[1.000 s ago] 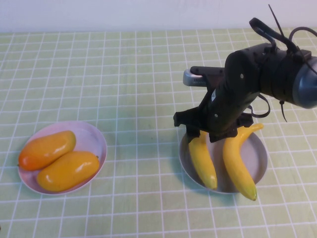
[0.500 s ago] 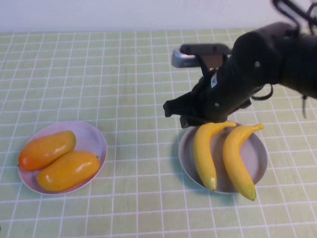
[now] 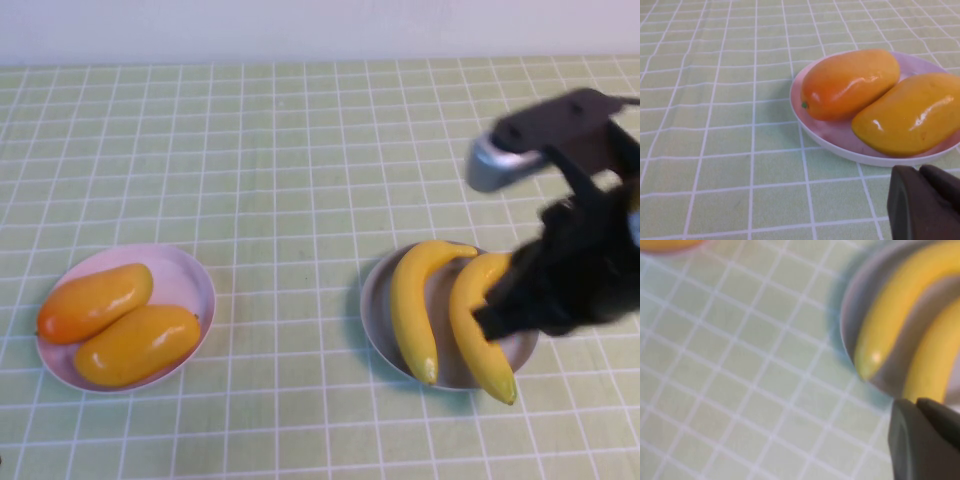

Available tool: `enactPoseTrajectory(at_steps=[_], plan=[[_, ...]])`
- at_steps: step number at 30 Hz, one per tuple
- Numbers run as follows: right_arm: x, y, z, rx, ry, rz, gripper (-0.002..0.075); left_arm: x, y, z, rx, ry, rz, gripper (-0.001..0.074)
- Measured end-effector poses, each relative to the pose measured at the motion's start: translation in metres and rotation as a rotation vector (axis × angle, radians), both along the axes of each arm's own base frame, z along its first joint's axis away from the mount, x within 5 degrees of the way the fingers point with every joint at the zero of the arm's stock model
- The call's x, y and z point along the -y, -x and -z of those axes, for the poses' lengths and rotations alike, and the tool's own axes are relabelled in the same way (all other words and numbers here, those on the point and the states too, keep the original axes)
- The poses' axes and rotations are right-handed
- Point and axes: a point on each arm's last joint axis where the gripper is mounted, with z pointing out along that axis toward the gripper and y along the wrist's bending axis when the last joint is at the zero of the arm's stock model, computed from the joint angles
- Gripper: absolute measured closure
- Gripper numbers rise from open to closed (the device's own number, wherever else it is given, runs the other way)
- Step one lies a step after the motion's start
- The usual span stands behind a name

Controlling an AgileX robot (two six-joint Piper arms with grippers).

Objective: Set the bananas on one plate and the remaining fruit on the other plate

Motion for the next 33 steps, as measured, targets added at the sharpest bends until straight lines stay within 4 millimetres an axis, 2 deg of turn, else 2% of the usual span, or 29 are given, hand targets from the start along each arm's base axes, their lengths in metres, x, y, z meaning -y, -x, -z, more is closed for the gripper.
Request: enactPoseTrajectory(at_steps=[6,9,13,18,21,26,31,33], plan=[[0.033,0.039,0.008,-0.013,0.012,-0.004,0.0741,0.000,0.000,0.000,0.000,0.000,0.000,0.0739],[0.042,0.050,0.012,0.010,0.016,-0.033,0.0741,0.000,0.000,0.000,0.000,0.000,0.000,0.0739],[0.050,0.058,0.028,0.083,-0.019,-0.054,0.0741,0.000,0.000,0.000,0.000,0.000,0.000,0.0739],[0.066,0.070,0.067,0.227,-0.127,-0.024,0.0741,0.000,0.000,0.000,0.000,0.000,0.000,0.0739],[0.092,0.075,0.096,0.328,-0.187,0.109,0.0741,0.000,0.000,0.000,0.000,0.000,0.000,0.0739],[0.133,0.097,0.142,0.530,-0.270,0.368,0.0741,0.000,0.000,0.000,0.000,0.000,0.000,0.0739],[0.149,0.119,0.167,0.685,-0.304,0.494,0.0741,0.000,0.000,0.000,0.000,0.000,0.000,0.0739],[0.152,0.124,0.170,0.738,-0.314,0.522,0.0741,0.000,0.000,0.000,0.000,0.000,0.000,0.0739]])
